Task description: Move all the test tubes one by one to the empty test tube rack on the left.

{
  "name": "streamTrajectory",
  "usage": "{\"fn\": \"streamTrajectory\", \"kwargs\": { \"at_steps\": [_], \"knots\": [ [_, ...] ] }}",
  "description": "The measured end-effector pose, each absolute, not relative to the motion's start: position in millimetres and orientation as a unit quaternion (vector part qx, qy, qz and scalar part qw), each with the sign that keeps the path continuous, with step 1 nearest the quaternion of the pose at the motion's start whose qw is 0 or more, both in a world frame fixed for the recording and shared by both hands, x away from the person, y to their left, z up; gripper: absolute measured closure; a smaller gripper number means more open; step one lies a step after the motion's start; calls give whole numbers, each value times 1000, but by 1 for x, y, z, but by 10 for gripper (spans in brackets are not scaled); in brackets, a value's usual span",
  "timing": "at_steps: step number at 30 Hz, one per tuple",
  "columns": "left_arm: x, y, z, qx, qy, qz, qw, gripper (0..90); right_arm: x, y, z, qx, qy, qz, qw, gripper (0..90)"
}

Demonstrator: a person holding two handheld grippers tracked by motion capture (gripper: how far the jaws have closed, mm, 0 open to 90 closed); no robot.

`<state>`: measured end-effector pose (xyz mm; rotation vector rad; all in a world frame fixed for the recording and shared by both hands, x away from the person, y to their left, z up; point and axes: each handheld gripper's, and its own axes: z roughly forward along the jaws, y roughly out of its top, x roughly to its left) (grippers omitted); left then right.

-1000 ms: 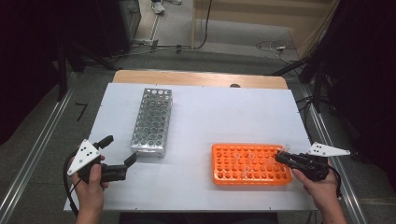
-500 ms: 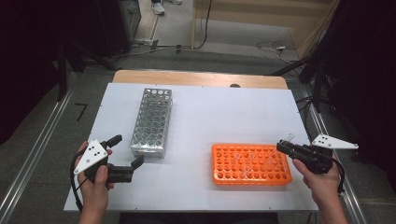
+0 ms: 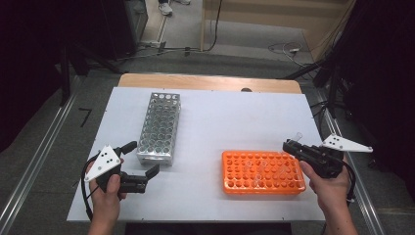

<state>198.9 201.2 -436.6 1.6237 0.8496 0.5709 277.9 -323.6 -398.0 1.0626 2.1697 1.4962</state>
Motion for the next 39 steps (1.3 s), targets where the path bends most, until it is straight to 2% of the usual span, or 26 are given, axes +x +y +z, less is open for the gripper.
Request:
{"fn": "streamTrajectory", "kwargs": {
  "at_steps": [17, 22, 29, 39],
  "knots": [
    [196, 178, -426, 698, 345, 214, 590, 0, 258, -247, -390, 288, 790, 534, 90, 744],
    [195, 165, -420, 695, 350, 201, 595, 42, 252, -226, -395, 269, 802, 529, 72, 744],
    [192, 146, -414, 698, 360, 196, 587, 189, 245, -203, -404, 248, 816, 519, 56, 744],
    [187, 117, -410, 713, 319, 153, 605, 375, 235, -174, -414, 224, 833, 505, 38, 744]
  ]
}}
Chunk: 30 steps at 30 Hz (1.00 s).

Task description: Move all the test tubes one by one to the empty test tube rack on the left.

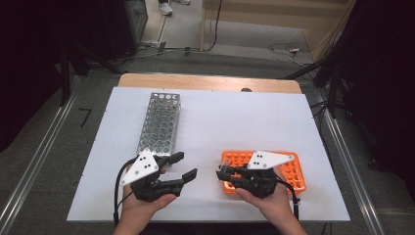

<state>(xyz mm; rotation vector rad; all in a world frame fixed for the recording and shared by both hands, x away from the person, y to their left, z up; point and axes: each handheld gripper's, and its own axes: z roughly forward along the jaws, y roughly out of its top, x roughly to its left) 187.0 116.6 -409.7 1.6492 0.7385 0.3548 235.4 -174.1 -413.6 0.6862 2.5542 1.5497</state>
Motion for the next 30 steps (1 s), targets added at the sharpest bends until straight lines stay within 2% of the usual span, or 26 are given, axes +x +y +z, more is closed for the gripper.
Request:
{"fn": "streamTrajectory", "kwargs": {
  "at_steps": [14, 24, 28, 30],
  "knots": [
    [184, 86, -414, 738, 281, 119, 601, 533, 222, -145, -424, 193, 849, 491, 24, 744],
    [183, 80, -416, 744, 282, 122, 593, 666, 216, -138, -424, 180, 851, 492, 19, 744],
    [182, 78, -417, 747, 274, 125, 592, 753, 216, -138, -424, 180, 852, 492, 20, 744],
    [182, 78, -417, 747, 273, 128, 592, 760, 216, -138, -424, 180, 851, 493, 18, 744]
  ]
}}
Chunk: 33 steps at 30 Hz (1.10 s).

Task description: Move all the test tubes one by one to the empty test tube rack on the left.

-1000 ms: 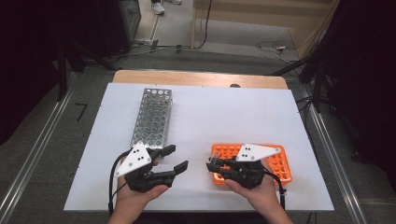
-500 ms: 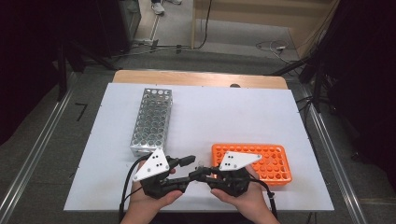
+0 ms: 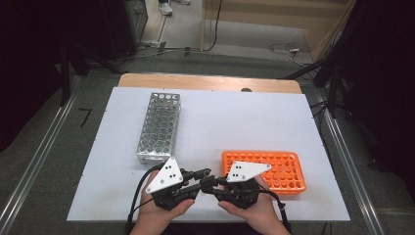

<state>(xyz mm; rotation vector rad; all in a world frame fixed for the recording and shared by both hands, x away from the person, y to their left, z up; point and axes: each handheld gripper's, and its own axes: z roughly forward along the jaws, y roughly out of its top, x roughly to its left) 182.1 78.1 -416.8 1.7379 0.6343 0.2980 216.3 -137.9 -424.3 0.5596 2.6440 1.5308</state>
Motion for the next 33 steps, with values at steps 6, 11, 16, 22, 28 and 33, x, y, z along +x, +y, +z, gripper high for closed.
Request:
{"fn": "streamTrajectory", "kwargs": {
  "at_steps": [6, 11, 16, 22, 28, 33],
  "knots": [
    [182, 82, -415, 741, 276, 139, 597, 766, 218, -139, -424, 175, 848, 500, 15, 670],
    [183, 90, -413, 732, 283, 145, 603, 767, 219, -143, -421, 172, 845, 506, 22, 478],
    [185, 100, -410, 726, 293, 164, 601, 767, 221, -153, -414, 170, 839, 516, 31, 340],
    [189, 120, -407, 703, 313, 183, 611, 767, 226, -173, -406, 184, 830, 524, 51, 231],
    [196, 133, -410, 694, 330, 188, 612, 767, 231, -195, -399, 195, 826, 524, 73, 166],
    [203, 138, -412, 692, 342, 199, 604, 768, 236, -215, -396, 214, 817, 528, 84, 119]
  ]
}}
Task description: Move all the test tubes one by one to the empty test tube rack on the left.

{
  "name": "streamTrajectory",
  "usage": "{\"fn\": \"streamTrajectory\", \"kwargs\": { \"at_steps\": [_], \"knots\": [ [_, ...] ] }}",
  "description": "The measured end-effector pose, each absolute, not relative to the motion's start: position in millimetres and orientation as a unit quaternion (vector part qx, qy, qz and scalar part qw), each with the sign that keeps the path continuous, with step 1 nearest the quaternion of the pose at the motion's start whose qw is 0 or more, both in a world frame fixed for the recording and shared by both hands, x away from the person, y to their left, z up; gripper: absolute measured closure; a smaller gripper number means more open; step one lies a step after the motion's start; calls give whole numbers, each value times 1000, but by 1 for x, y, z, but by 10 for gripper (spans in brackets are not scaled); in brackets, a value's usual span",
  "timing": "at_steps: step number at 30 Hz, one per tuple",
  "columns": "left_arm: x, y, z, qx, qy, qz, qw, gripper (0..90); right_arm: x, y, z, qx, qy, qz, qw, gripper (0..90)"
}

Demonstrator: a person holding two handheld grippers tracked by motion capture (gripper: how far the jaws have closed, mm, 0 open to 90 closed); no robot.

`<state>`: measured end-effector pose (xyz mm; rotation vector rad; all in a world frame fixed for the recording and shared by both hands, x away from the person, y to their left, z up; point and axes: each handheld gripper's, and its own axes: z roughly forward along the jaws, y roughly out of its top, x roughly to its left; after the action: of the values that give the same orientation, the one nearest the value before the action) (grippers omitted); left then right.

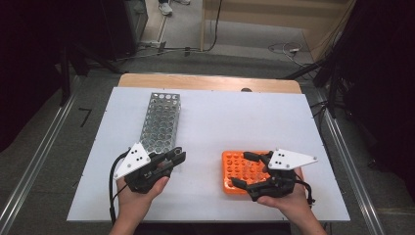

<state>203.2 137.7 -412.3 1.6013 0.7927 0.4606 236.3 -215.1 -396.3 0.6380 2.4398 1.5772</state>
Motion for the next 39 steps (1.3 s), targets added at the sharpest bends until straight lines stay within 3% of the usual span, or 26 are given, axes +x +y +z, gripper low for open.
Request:
{"fn": "streamTrajectory", "kwargs": {
  "at_steps": [6, 22, 39],
  "knots": [
    [211, 141, -413, 689, 353, 201, 600, 768, 241, -242, -398, 241, 809, 527, 103, 3],
    [242, 152, -400, 668, 376, 217, 604, 767, 244, -303, -406, 287, 781, 538, 136, 0],
    [290, 167, -383, 645, 389, 247, 610, 768, 253, -337, -425, 318, 773, 534, 130, 0]
  ]
}}
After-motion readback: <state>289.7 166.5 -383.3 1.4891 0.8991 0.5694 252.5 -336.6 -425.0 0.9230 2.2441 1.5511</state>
